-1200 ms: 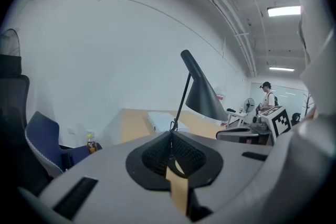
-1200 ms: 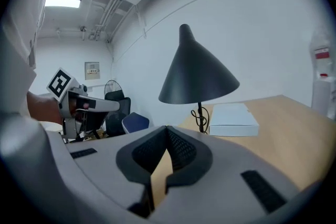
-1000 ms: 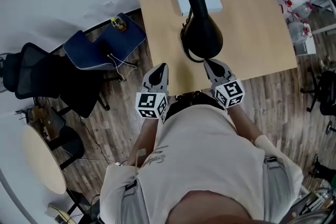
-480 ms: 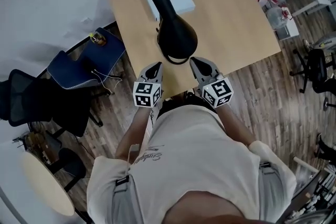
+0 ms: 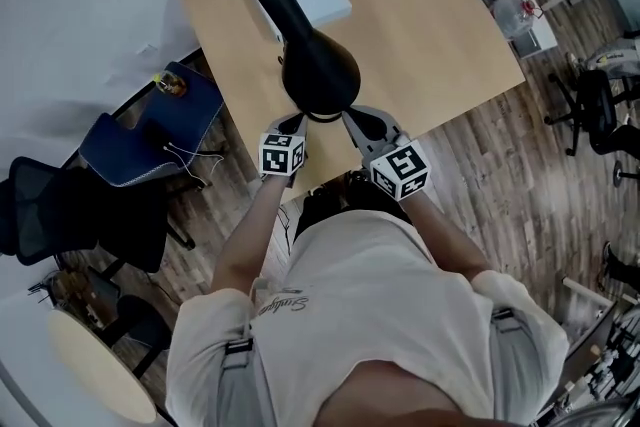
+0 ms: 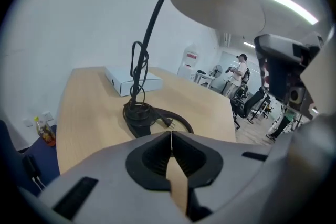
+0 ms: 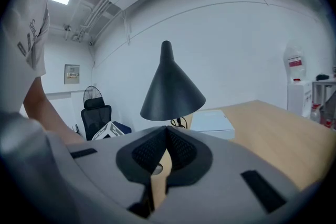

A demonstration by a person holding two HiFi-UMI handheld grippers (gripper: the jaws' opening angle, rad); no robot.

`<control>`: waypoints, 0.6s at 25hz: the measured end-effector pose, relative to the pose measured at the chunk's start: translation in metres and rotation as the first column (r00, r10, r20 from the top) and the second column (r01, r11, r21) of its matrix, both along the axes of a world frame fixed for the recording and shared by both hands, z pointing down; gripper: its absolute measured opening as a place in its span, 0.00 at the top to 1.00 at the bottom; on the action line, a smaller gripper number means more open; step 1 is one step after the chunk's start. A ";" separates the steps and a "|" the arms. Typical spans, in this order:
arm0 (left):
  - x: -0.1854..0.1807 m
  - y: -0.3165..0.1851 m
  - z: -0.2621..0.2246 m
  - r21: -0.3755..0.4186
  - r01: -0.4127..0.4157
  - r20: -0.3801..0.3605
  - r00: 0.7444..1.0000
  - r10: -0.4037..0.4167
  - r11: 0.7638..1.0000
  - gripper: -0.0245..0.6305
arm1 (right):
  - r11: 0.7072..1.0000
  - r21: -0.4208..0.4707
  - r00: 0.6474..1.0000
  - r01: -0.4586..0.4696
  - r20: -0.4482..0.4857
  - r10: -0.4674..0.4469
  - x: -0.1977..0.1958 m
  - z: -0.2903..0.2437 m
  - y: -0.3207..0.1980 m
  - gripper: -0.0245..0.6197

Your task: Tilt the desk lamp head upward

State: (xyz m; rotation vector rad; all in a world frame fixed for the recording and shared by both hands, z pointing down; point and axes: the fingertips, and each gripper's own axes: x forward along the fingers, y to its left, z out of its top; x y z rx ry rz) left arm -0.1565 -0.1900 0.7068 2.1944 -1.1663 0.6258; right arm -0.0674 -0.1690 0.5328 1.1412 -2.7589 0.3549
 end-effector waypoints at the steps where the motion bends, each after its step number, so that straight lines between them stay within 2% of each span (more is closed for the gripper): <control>1: 0.002 -0.002 0.008 -0.017 -0.013 0.007 1.000 0.013 1.000 0.94 | 1.000 0.003 1.000 -0.001 -0.003 0.001 0.000 -0.001 -0.001 0.97; 6: 0.009 -0.005 0.045 -0.121 -0.049 0.001 0.999 0.049 0.991 0.94 | 1.000 0.020 1.000 0.003 -0.024 -0.002 -0.002 -0.001 0.001 0.97; 15: 0.017 -0.010 0.071 -0.139 -0.063 0.007 0.998 0.064 0.988 0.94 | 0.997 0.068 0.998 0.021 -0.056 -0.018 -0.003 -0.002 0.002 0.97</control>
